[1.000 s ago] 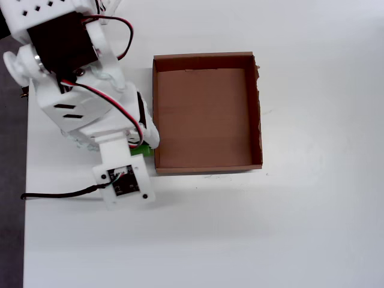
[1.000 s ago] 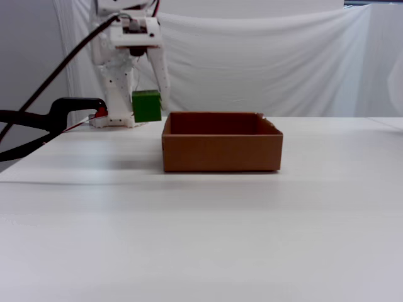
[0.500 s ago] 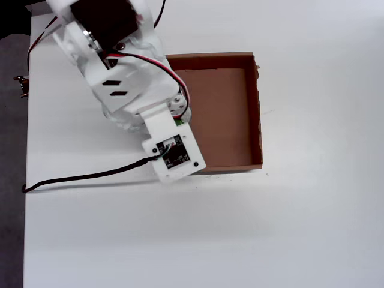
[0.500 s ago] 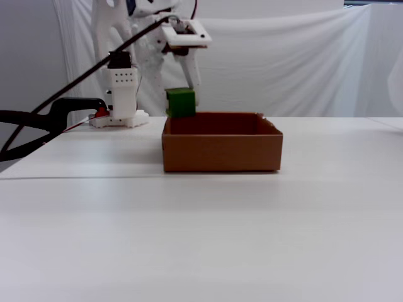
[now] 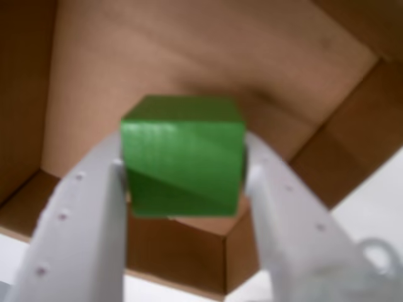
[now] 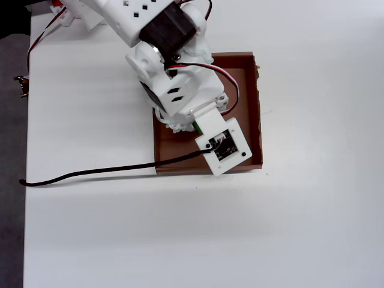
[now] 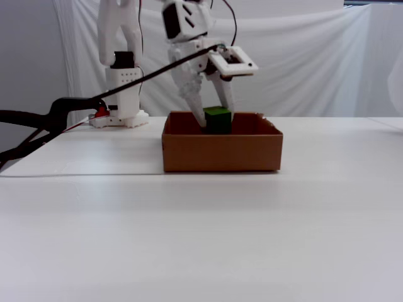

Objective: Grasp a green cube and put it in a box.

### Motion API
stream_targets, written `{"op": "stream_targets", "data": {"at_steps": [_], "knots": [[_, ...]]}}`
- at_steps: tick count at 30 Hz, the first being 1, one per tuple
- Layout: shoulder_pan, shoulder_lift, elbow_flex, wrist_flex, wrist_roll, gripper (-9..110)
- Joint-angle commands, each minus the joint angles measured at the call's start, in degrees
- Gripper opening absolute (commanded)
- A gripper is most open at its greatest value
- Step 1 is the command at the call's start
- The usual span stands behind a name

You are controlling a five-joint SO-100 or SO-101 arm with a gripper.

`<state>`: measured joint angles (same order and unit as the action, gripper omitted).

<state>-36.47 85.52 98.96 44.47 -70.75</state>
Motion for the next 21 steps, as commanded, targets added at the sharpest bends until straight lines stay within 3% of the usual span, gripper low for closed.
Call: {"op": "stream_targets", "data": {"at_steps": [1, 21], "knots": [[-1.9, 0.3, -3.6, -0.9, 0.8, 12], [-4.2, -2.6, 3.0, -3.6, 1.0, 12]]}}
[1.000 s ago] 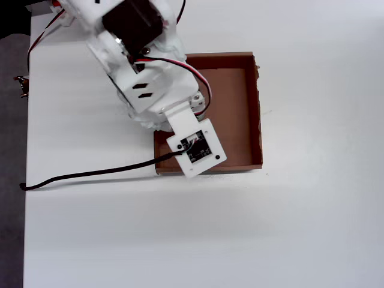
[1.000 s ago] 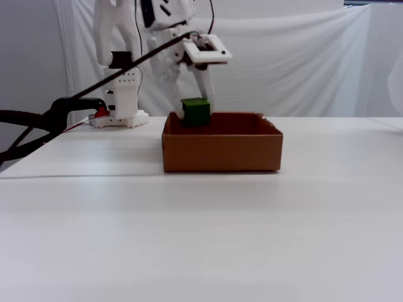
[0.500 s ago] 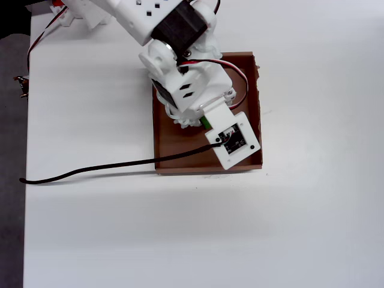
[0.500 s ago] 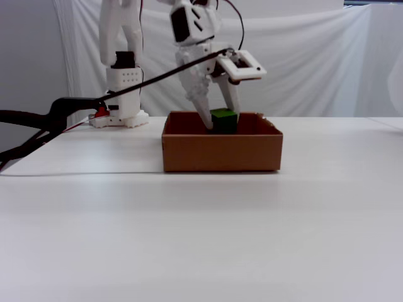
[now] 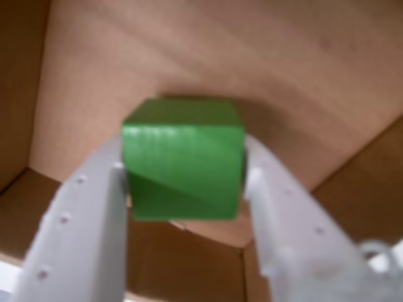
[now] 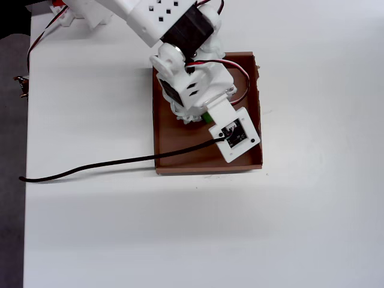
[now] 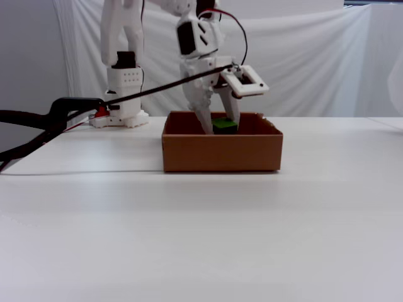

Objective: Grasp a green cube and put it in a box.

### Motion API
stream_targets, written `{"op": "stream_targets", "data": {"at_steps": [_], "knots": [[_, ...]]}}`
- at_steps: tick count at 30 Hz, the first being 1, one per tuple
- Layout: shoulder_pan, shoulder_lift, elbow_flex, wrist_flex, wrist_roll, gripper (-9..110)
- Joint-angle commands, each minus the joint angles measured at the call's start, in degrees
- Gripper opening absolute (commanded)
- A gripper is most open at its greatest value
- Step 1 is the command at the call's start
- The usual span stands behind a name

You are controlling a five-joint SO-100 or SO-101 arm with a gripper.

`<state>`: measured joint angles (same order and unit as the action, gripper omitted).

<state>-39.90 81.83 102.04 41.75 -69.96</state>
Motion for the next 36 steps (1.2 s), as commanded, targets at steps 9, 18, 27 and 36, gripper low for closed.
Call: {"op": "stream_targets", "data": {"at_steps": [9, 18, 27, 36], "knots": [[-1.1, 1.8, 2.5, -1.8, 0.2, 12], [0.7, 4.7, 2.8, -1.4, 0.2, 22], [10.9, 19.2, 2.2, 1.0, 2.8, 22], [38.8, 45.8, 12.3, 26.8, 8.5, 22]]}}
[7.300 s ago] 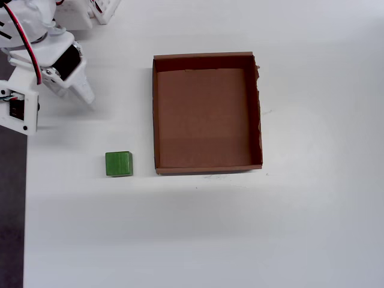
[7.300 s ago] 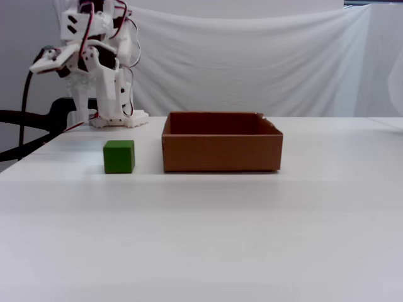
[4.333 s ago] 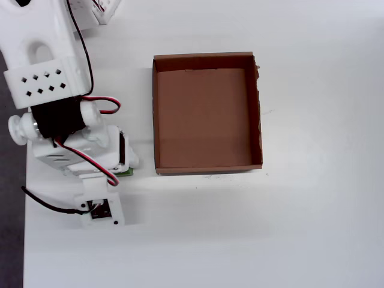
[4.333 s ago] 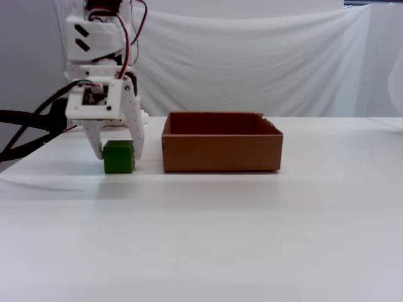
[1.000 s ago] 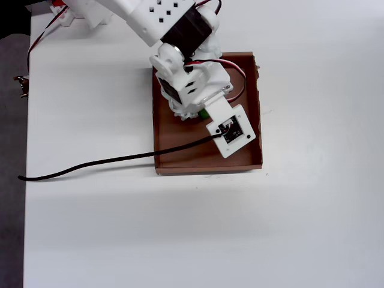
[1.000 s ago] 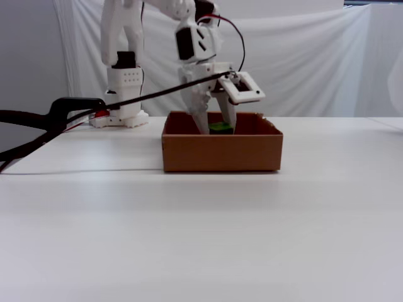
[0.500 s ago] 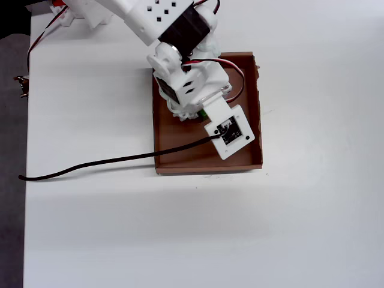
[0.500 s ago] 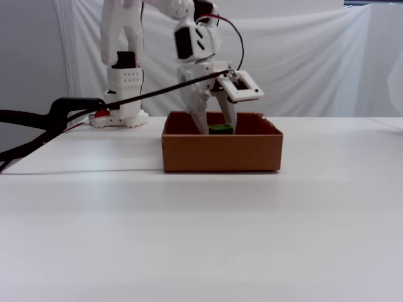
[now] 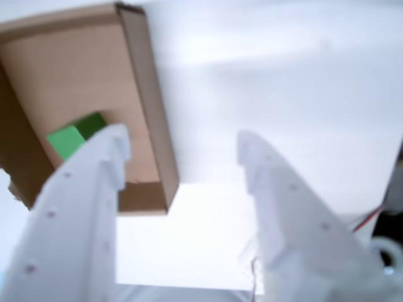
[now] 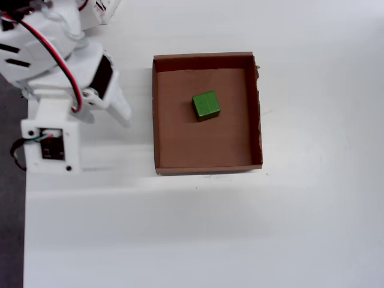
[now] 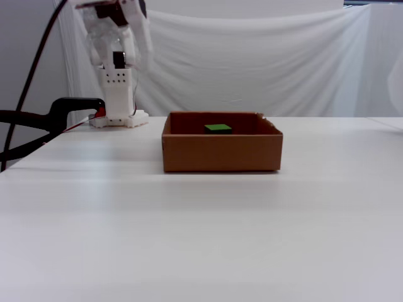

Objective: Grasp a green cube and put it in a box.

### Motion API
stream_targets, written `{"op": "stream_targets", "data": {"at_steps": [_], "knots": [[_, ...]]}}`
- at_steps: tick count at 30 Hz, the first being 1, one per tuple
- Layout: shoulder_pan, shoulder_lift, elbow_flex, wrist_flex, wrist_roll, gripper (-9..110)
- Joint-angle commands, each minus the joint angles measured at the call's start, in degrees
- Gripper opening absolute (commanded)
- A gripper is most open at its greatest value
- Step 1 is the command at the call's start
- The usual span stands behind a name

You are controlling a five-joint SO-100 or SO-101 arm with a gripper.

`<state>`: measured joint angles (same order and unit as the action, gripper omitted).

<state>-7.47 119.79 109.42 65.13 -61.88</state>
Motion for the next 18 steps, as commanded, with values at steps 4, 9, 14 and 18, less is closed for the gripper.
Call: {"op": "stream_targets", "data": {"at_steps": [4, 9, 14, 18], "knots": [[12.4, 20.7, 19.2, 3.4, 4.8, 22], [15.6, 34.9, 34.5, 4.2, 5.3, 22], [15.3, 46.2, 47.4, 1.8, 6.7, 22], [14.8, 57.3, 59.2, -0.3, 6.9, 22]]}}
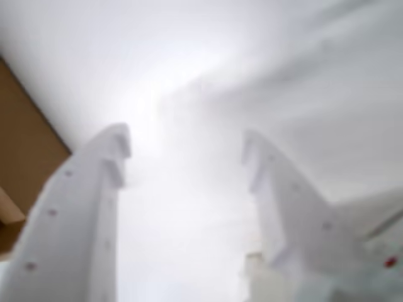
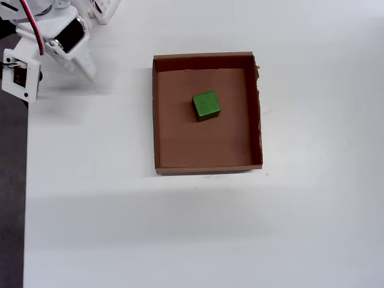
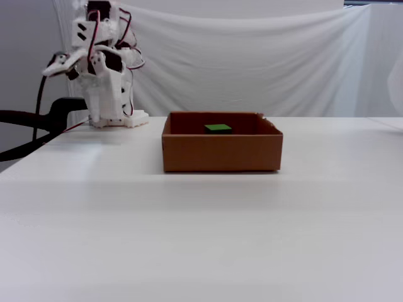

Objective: Grasp a green cube and put it in a box.

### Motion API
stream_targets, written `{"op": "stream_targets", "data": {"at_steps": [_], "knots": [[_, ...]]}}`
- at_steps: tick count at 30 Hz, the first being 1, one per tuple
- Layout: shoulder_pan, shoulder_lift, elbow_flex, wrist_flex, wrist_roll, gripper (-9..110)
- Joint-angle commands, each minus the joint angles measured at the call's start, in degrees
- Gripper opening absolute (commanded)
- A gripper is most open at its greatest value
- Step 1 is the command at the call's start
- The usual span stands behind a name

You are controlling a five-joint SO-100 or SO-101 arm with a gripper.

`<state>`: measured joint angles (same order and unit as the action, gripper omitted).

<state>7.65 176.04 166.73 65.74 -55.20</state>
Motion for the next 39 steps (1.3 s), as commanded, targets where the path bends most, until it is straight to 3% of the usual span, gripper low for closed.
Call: {"op": "stream_targets", "data": {"at_steps": [1, 10, 39], "knots": [[-0.4, 2.0, 2.5, -0.8, 0.3, 22], [0.1, 6.3, 3.5, 4.7, 0.4, 22], [0.3, 6.4, 3.5, 4.7, 0.5, 22]]}}
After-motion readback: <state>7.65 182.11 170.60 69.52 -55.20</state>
